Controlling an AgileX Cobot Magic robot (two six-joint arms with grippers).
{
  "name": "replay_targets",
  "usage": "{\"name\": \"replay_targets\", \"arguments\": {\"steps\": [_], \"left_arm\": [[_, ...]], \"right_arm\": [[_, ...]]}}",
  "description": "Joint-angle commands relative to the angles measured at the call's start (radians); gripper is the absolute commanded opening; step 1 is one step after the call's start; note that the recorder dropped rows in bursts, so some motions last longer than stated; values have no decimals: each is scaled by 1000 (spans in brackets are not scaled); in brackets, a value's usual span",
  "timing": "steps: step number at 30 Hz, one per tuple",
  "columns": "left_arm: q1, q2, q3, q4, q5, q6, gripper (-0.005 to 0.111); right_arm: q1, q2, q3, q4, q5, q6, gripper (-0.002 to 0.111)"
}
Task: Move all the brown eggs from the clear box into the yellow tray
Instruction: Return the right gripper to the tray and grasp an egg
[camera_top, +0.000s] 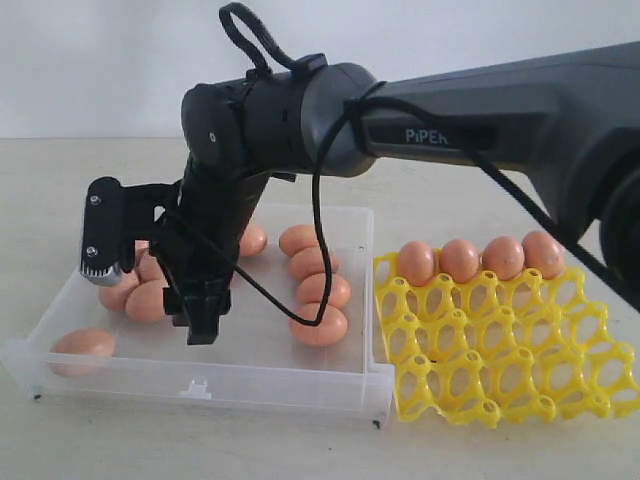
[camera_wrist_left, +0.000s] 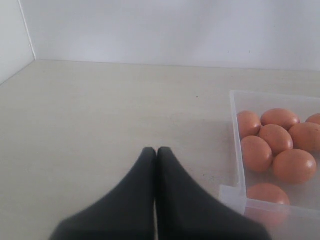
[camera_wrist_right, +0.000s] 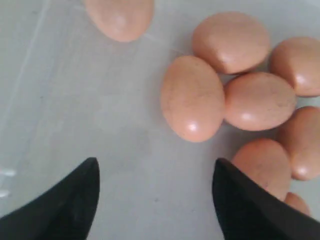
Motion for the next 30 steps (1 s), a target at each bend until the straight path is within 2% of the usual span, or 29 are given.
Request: {"name": "replay_targets", "arguments": {"steps": [1, 15, 17, 19, 22, 25, 26, 28, 30], "left_arm": [[0, -1, 3, 4, -3, 0, -4], [0, -1, 3, 4, -3, 0, -4], [0, -1, 3, 4, -3, 0, -4], [0, -1, 3, 4, -3, 0, -4], [0, -1, 3, 4, -3, 0, -4], [0, -1, 3, 4, -3, 0, -4], [0, -1, 3, 4, -3, 0, -4], [0, -1, 3, 4, -3, 0, -4], [0, -1, 3, 4, -3, 0, -4]], "right_arm": [[-7, 31, -6, 50, -211, -11, 66], [25, 144, -6, 87, -294, -4, 65], [25, 158, -6, 87, -304, 42, 51], [25, 158, -6, 87, -333, 103, 2], [25, 124, -6, 95, -365, 194, 0], [13, 29, -3, 129, -346, 490, 0], [8, 10, 17, 157, -361, 507, 0], [3, -72, 168, 302, -569, 507, 0], [12, -163, 358, 397, -873, 510, 0]]}}
